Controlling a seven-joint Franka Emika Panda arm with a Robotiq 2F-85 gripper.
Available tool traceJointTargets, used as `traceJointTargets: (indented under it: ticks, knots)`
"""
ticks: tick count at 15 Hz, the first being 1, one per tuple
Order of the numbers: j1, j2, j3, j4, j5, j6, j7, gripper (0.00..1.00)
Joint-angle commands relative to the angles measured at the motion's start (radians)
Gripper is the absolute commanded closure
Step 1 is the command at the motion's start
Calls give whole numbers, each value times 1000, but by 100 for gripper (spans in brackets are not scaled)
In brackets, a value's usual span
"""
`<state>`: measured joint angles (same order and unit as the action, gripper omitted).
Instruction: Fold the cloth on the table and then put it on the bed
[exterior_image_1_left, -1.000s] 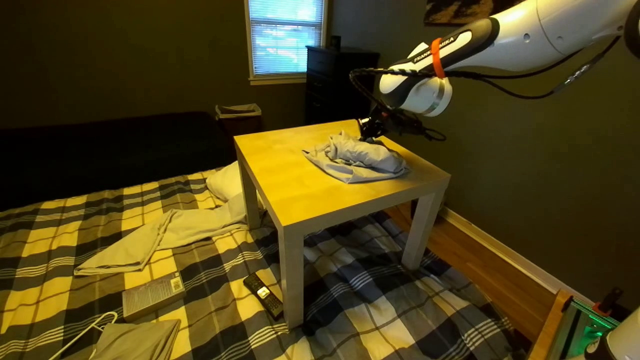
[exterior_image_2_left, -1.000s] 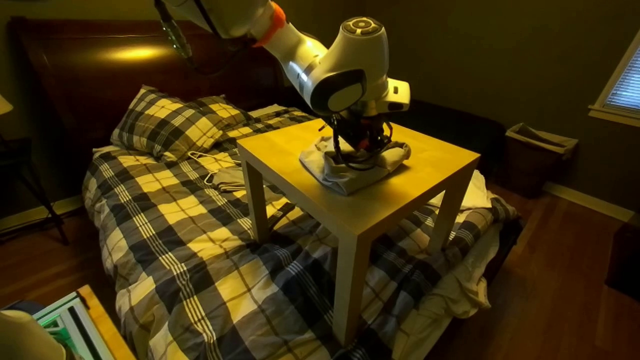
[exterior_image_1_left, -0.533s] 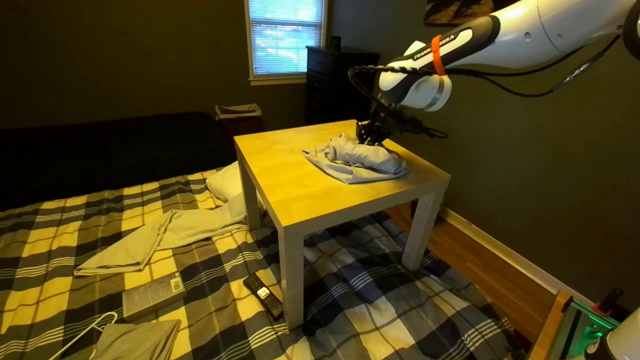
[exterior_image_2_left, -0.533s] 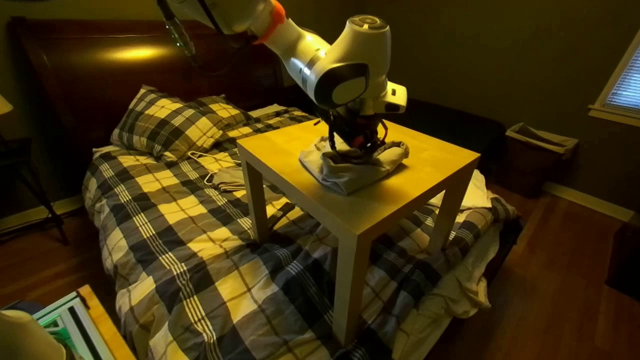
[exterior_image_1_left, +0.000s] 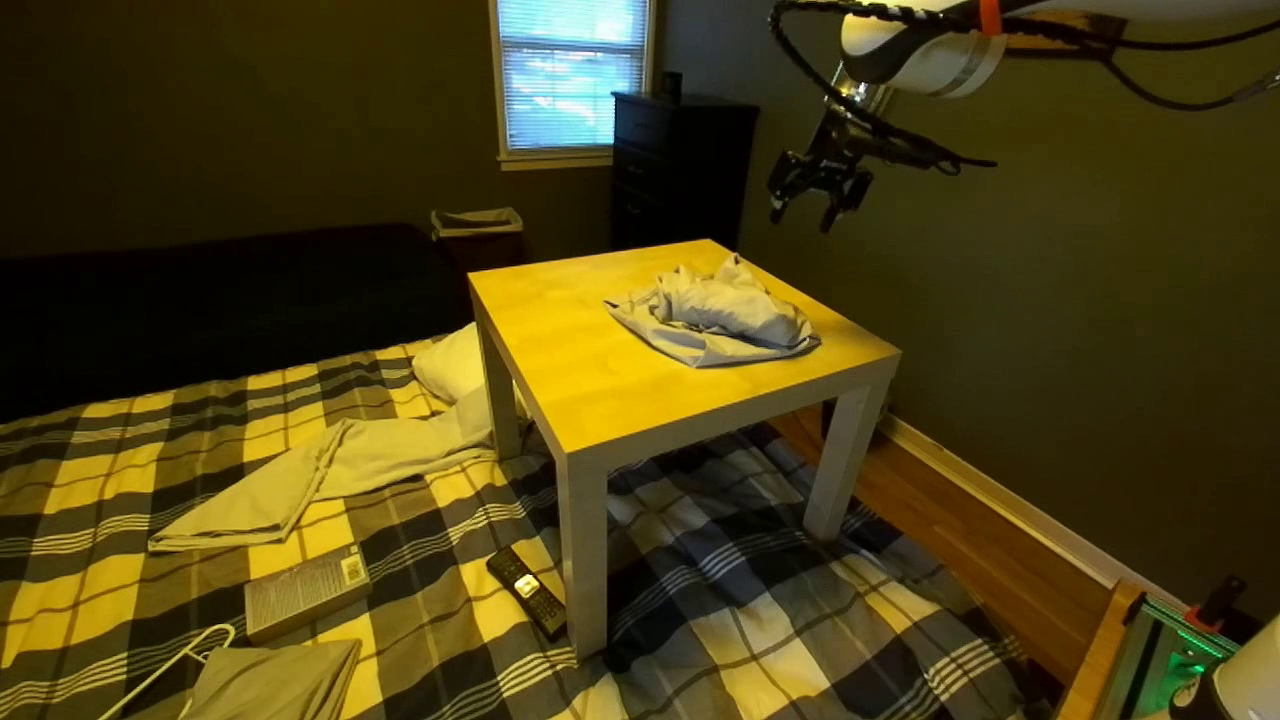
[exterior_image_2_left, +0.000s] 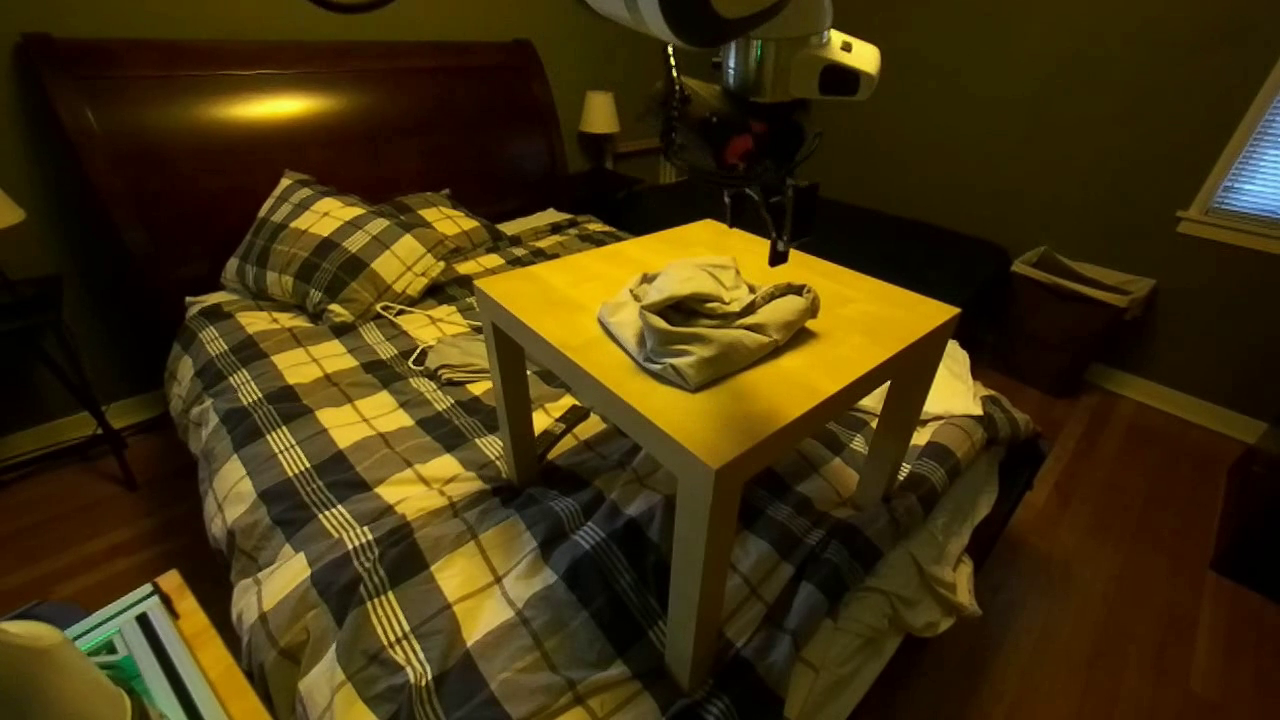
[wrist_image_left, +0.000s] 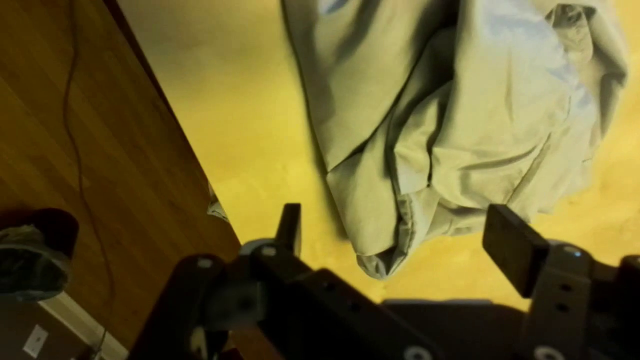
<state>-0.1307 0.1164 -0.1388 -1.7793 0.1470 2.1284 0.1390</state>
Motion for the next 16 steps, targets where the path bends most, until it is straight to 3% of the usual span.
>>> traceJointTargets:
  ticks: [1,5,9,16]
  knots:
    - [-45,73,1,30,119,-96,-175,0]
    - [-116,171,18,48,347,-130,-420,0]
    - [-188,255,44,70,519,-128,-584,0]
    - [-257,354,72,102,807,-198,-708,0]
